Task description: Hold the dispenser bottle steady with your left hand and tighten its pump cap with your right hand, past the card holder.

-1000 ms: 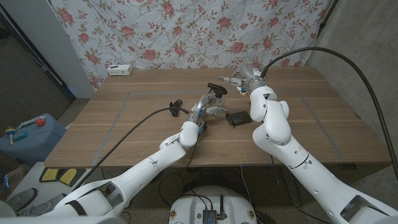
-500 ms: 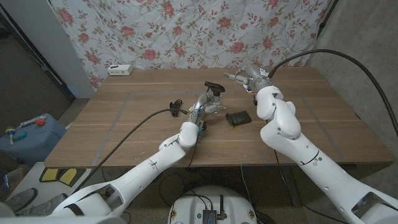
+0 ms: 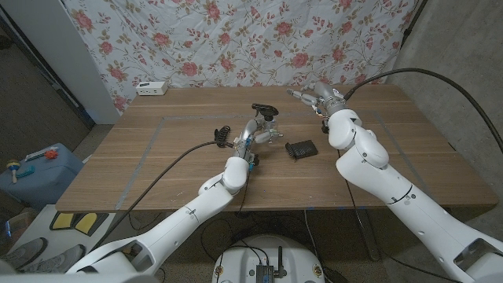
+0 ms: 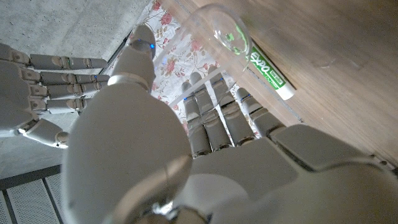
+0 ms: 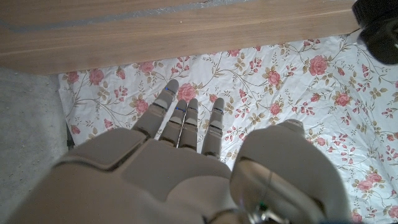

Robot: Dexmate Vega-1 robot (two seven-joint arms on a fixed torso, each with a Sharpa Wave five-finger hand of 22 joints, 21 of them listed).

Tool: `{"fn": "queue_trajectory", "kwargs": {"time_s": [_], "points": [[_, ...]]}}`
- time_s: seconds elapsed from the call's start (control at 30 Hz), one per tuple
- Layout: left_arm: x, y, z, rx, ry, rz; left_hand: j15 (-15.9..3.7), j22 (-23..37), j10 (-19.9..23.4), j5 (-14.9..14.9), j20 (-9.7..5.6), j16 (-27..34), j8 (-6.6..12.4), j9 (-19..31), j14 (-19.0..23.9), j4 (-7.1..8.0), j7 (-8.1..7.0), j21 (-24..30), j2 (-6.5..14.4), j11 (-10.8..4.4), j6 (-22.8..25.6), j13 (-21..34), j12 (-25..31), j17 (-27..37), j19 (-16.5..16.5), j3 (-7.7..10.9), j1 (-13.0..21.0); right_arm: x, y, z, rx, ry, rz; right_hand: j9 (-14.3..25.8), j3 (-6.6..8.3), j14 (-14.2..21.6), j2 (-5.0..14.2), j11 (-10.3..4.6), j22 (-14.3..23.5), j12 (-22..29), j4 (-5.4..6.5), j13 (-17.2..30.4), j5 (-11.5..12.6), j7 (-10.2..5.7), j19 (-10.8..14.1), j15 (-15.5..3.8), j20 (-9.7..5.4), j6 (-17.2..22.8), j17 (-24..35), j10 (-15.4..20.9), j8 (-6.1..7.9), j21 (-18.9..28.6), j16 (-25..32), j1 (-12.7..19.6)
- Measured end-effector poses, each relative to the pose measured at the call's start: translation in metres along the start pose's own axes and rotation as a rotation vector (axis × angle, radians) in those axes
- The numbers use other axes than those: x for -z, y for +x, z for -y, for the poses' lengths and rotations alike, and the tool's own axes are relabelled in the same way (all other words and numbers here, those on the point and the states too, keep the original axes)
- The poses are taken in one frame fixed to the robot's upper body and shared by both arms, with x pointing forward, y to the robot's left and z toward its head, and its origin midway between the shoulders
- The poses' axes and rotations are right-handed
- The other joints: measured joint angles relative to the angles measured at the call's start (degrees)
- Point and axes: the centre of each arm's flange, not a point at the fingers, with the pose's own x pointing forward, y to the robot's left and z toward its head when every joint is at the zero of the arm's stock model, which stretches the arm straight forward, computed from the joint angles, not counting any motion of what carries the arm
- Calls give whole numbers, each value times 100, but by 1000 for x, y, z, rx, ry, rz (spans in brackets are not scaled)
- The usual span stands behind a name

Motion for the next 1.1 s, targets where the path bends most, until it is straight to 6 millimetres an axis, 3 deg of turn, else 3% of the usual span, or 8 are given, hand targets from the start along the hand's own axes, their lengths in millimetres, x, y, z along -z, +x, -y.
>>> {"fn": "queue_trajectory", "kwargs": {"time_s": [0.33,1.1], "points": [[1,-7,-10,-21,-13,-9,0,0,-9,0,-32,0,-8,-13,0,0,0,0,0,8,0,-41,0,0,-32,0,0,15,5,-9,-29,133,34,-22,-16,-291,92,-71,-28,0,16,-49,40,29,-265,-106,-226,-461,-26,-230,-22,-40,-39,-179],[9,-24,-38,-62,6,-51,32,0,-92,0,-14,-81,-113,-13,-118,0,0,0,0,31,0,-146,-22,-80,-151,0,0,47,13,-28,-58,393,124,-64,-65,-567,196,-142,-27,0,65,-51,106,154,-439,-238,-236,-989,-53,-455,-23,-39,-39,-437]]}}
